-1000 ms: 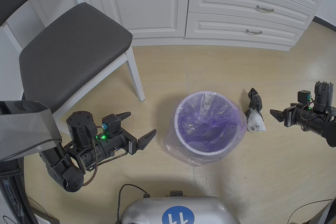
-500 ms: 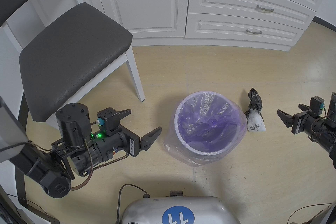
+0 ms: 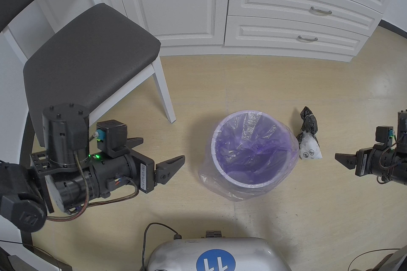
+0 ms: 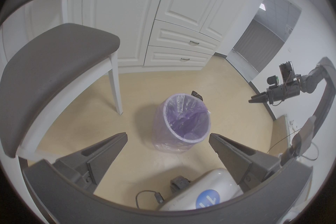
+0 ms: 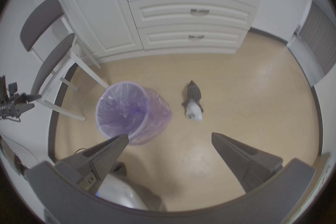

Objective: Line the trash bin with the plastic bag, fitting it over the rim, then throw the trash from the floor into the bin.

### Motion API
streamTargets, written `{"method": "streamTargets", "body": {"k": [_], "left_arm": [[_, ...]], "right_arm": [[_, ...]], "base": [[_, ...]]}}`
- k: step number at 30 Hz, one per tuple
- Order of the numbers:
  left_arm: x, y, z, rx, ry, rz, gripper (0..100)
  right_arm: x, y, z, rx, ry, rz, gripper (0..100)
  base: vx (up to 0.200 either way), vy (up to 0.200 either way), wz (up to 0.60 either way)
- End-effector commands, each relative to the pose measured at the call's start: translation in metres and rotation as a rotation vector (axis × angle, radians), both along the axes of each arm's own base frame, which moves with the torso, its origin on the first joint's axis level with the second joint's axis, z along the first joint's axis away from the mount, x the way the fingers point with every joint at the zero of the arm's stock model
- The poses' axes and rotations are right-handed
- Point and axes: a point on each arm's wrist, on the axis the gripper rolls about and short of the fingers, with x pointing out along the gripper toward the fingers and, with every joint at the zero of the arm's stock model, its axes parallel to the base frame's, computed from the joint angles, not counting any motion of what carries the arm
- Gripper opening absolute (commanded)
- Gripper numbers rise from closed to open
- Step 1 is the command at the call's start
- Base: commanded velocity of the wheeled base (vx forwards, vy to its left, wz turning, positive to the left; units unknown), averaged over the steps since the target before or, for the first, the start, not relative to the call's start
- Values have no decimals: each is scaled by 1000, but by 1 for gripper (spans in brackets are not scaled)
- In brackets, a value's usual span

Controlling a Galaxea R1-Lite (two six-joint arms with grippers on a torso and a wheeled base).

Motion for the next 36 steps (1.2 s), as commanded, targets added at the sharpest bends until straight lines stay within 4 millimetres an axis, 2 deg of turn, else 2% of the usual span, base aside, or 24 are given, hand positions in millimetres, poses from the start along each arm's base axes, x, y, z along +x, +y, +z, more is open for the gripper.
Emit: {"method": "streamTargets", "body": {"k": [1, 5, 15, 21, 26, 30, 32, 36], "left_arm": [[-56, 32, 61, -172, 26, 39, 100], [-62, 38, 51, -215, -2, 14, 100], [-65, 54, 42, -222, -6, 80, 100], [-64, 56, 41, -218, -8, 94, 100], [-63, 56, 42, -216, -10, 93, 100], [-62, 57, 42, -217, -12, 102, 100], [-61, 60, 43, -218, -14, 116, 100], [-60, 61, 42, -217, -14, 122, 100]], "right_arm": [[-28, 23, 53, 138, 57, 9, 100], [-26, 22, 44, 101, -14, 29, 100], [-8, 18, 37, 75, 40, -44, 100], [17, 8, 26, 63, 70, -141, 100], [54, -1, 17, 18, 87, -183, 100], [70, -5, 12, -60, 103, -153, 100], [87, -5, 3, -82, 79, -165, 100], [89, -6, 2, -108, 60, -183, 100]], "base": [[0, 0, 0], [0, 0, 0], [0, 0, 0], [0, 0, 0], [0, 0, 0], [0, 0, 0], [0, 0, 0], [0, 0, 0]]}}
